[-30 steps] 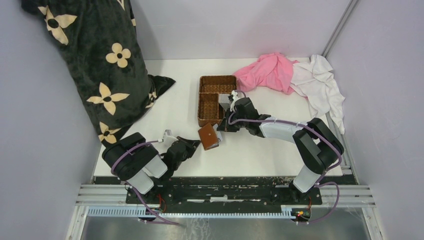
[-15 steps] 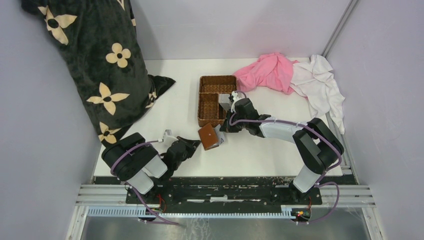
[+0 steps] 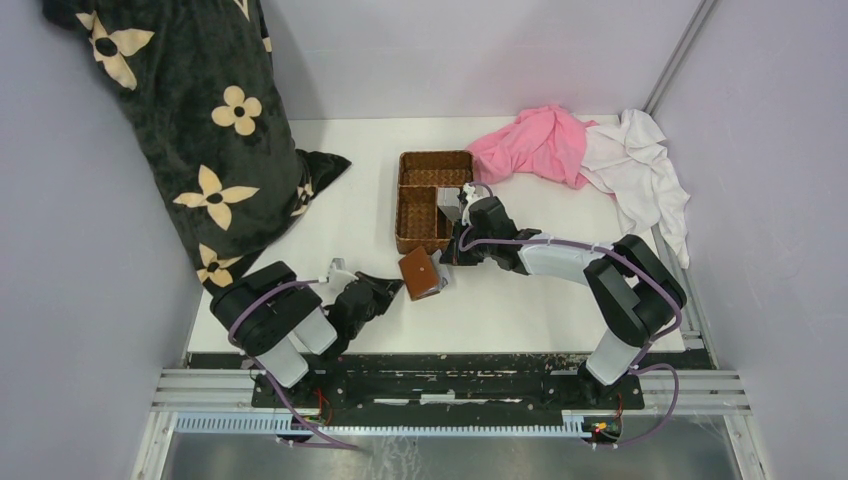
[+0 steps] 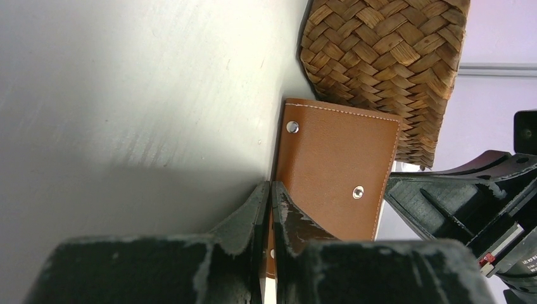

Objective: Put the credit cards into the card holder

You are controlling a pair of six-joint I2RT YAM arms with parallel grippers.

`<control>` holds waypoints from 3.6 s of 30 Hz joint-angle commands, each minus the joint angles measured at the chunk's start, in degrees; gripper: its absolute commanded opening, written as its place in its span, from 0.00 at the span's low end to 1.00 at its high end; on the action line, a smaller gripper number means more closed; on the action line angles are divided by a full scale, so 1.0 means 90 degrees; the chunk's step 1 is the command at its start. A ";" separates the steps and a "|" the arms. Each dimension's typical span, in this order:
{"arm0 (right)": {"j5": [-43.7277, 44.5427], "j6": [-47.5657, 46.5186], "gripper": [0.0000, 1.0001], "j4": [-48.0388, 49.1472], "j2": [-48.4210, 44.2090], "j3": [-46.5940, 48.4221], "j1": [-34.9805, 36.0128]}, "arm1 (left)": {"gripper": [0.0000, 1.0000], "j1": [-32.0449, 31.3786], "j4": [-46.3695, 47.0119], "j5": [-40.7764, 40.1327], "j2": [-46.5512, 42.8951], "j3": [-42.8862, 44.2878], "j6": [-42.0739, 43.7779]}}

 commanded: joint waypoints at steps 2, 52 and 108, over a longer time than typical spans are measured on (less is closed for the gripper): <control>-0.0006 0.0015 0.01 0.0134 -0.0193 0.0269 0.0025 | 0.14 0.0008 -0.0697 0.0190 0.0390 -0.0027 0.0497; 0.0371 0.0105 0.01 -0.0114 -0.0973 0.0053 0.0487 | 0.06 0.0007 0.1086 0.1749 0.2192 0.0445 0.0841; 0.1830 -0.0408 0.01 -0.0401 -0.0318 0.0024 0.1439 | 0.18 -0.0597 -0.4917 0.0187 -0.3058 0.0849 0.1840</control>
